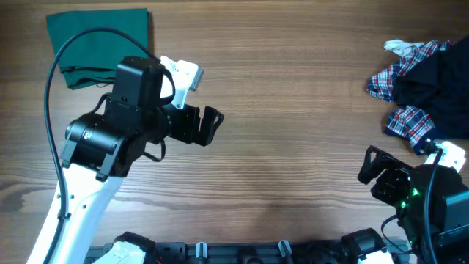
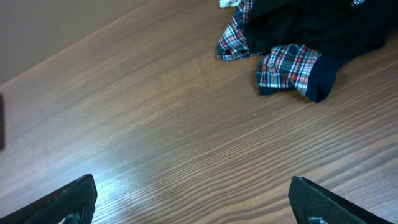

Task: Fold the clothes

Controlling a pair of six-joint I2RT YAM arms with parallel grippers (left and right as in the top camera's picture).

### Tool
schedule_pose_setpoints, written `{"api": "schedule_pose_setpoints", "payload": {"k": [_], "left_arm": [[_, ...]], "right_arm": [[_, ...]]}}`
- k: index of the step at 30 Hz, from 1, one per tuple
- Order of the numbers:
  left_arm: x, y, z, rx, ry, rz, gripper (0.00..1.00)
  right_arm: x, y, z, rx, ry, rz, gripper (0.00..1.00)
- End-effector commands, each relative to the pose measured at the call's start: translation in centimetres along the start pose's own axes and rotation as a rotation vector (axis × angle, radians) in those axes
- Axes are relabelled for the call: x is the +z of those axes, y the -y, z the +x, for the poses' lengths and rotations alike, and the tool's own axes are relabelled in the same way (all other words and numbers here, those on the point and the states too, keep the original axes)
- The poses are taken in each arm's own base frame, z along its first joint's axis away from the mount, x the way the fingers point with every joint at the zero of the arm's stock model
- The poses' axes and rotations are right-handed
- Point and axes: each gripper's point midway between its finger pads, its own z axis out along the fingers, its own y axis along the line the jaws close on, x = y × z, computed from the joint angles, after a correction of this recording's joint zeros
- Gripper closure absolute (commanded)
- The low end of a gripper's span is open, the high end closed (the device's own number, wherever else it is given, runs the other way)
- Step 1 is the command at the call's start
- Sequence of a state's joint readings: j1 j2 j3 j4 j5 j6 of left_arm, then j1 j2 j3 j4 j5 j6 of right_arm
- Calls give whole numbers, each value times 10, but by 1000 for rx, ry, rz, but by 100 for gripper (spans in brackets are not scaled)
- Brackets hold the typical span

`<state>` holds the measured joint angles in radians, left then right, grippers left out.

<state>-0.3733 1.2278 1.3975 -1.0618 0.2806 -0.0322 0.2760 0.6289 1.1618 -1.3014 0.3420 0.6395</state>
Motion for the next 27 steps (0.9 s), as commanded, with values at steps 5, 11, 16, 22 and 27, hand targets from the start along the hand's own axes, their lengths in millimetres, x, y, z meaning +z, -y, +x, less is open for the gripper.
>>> {"api": "schedule_pose_setpoints", "payload": {"k": [5, 11, 16, 22, 27], "left_arm": [[2, -1, 1, -7, -4, -7, 0], [2, -1, 1, -7, -4, -7, 0], [2, -1, 1, -7, -4, -7, 0], [2, -1, 1, -7, -4, -7, 0], [2, -1, 1, -7, -4, -7, 0]], "right_arm": [[-6, 3, -6, 21, 32, 3, 0], [-6, 26, -16, 220, 270, -29, 0], [36, 17, -17, 291, 492, -169, 0], [90, 6, -4, 285, 660, -301, 0], [88, -7, -1, 84, 735, -340, 0]]}}
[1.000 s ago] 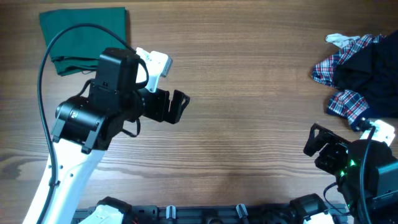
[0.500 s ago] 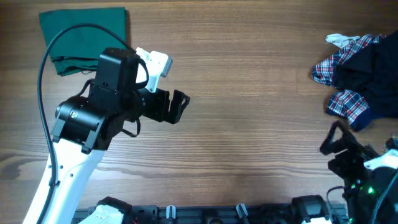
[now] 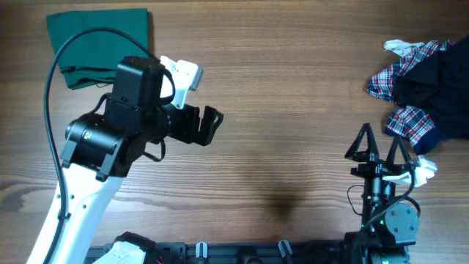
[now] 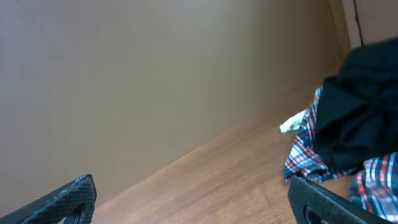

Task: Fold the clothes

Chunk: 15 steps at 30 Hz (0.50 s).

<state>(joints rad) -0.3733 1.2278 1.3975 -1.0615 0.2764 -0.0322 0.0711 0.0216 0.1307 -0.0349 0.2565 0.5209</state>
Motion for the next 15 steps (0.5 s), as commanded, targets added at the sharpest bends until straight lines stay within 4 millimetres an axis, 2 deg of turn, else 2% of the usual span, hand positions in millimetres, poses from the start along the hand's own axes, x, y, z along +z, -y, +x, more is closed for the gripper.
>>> {"api": "schedule_pose_setpoints", "payload": {"k": [1, 5, 8, 12, 15], "left_arm": [[2, 0, 1, -7, -5, -3, 0], [2, 0, 1, -7, -5, -3, 0], [2, 0, 1, -7, -5, -3, 0], [2, 0, 1, -7, -5, -3, 0], [2, 0, 1, -7, -5, -3, 0]], "right_arm": [[-1, -13, -1, -187, 15, -77, 0], [0, -17, -5, -261, 62, -101, 0], [2, -16, 7, -229, 85, -140, 0], [3, -13, 12, -256, 67, -132, 0], [5, 1, 38, -256, -46, -87, 0]]}}
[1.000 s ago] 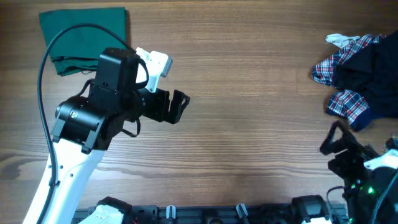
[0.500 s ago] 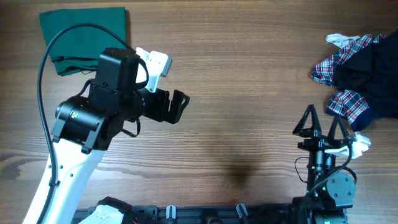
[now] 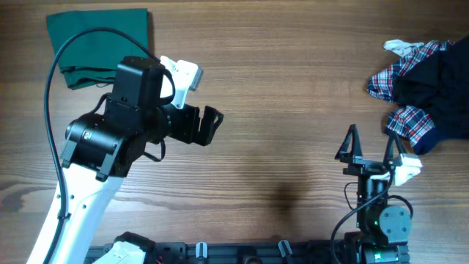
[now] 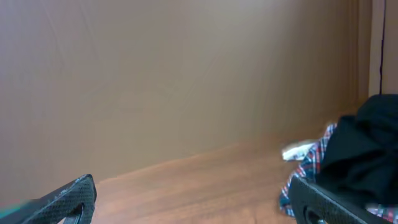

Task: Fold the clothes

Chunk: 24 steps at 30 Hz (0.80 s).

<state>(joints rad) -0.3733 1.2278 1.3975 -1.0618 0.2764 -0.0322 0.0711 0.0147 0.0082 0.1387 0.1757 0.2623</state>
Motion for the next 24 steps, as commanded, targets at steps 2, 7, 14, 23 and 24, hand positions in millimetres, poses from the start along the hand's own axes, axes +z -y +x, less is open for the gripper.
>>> {"api": "schedule_pose_setpoints", "payload": {"k": [2, 7, 14, 23, 24], "left_arm": [[2, 0, 1, -7, -4, -3, 0], [2, 0, 1, -7, -4, -3, 0], [2, 0, 1, -7, -4, -3, 0], [0, 1, 6, -8, -20, 4, 0], [-1, 2, -1, 5, 22, 8, 0]], "right_arm": [[-2, 4, 28, 9, -112, 9, 0], [-2, 5, 28, 9, -113, 11, 0], [-2, 5, 28, 9, -113, 11, 0], [-2, 5, 28, 10, -113, 11, 0], [-2, 5, 28, 9, -113, 11, 0]]}}
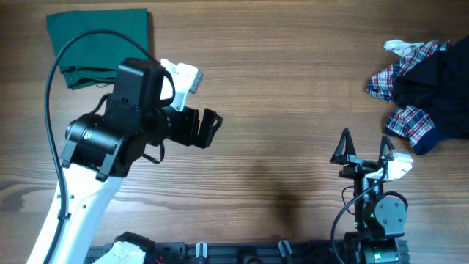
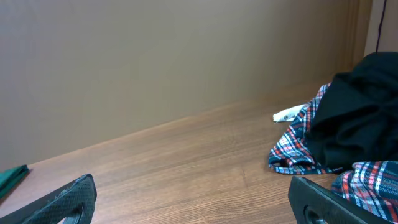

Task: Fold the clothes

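Observation:
A crumpled heap of plaid and dark navy clothes (image 1: 425, 84) lies at the table's right edge, also in the right wrist view (image 2: 348, 134). A folded green cloth (image 1: 99, 40) rests at the far left corner; its tip (image 2: 11, 177) shows in the right wrist view. My right gripper (image 1: 363, 150) stands open near the front edge, left of the heap, fingers (image 2: 68, 199) wide apart with nothing between them. My left gripper (image 1: 209, 126) hovers over the table's left-middle, empty and open.
The wooden table (image 1: 293, 88) stretches between the two arms. A brown wall (image 2: 155, 56) rises behind the far edge. The left arm's body and black cable (image 1: 55, 81) sit near the green cloth.
My right gripper has shifted slightly left and tilted down a little, so more of the table and heap show. The left arm has barely moved.
My right gripper sat low at the front right corner, looking down at the table and heap. Then it stood raised and level, facing the back wall beside the heap. It has since drifted left in small steps. The left arm stayed still throughout.

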Controlling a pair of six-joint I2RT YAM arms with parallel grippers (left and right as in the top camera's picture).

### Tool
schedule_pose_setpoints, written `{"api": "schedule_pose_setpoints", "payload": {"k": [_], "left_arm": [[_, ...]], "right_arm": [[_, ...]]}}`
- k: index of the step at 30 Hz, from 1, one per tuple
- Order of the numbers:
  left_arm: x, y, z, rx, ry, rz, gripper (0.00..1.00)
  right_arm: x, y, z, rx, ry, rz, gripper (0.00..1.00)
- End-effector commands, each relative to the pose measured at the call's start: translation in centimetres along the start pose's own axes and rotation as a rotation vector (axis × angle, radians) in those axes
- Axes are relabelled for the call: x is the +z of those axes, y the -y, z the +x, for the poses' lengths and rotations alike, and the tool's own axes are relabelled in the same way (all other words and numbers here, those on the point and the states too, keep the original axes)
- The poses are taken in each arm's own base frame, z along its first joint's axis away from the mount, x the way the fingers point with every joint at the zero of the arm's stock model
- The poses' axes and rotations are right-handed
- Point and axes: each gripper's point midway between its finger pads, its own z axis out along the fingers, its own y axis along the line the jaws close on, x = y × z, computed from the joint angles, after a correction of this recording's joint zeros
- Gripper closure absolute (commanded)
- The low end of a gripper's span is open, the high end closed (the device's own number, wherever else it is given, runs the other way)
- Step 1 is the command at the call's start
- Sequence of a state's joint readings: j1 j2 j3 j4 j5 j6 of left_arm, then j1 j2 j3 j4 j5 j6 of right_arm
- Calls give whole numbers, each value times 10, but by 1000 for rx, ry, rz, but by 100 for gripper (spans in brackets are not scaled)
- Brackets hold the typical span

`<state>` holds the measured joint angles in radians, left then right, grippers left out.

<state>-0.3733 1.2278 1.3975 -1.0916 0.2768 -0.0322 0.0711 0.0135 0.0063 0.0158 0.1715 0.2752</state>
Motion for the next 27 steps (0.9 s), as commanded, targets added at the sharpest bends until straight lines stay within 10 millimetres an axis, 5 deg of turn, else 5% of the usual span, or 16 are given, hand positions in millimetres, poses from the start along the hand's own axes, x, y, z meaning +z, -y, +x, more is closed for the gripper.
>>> {"api": "schedule_pose_setpoints", "payload": {"k": [1, 4, 7, 11, 19, 27], "left_arm": [[-3, 3, -18, 42, 124, 12, 0], [4, -10, -17, 73, 286, 12, 0], [26, -34, 25, 70, 383, -13, 0], [24, -66, 65, 67, 597, -90, 0], [-20, -74, 75, 154, 947, -186, 0], [-7, -85, 89, 158, 987, -210, 0]], "right_arm": [[0, -3, -1, 17, 6, -19, 0], [0, -3, -1, 17, 6, -18, 0], [0, -3, -1, 17, 6, -18, 0], [0, -3, -1, 16, 6, -18, 0], [0, -3, -1, 17, 6, -18, 0], [0, -3, -1, 17, 6, -19, 0]]}}
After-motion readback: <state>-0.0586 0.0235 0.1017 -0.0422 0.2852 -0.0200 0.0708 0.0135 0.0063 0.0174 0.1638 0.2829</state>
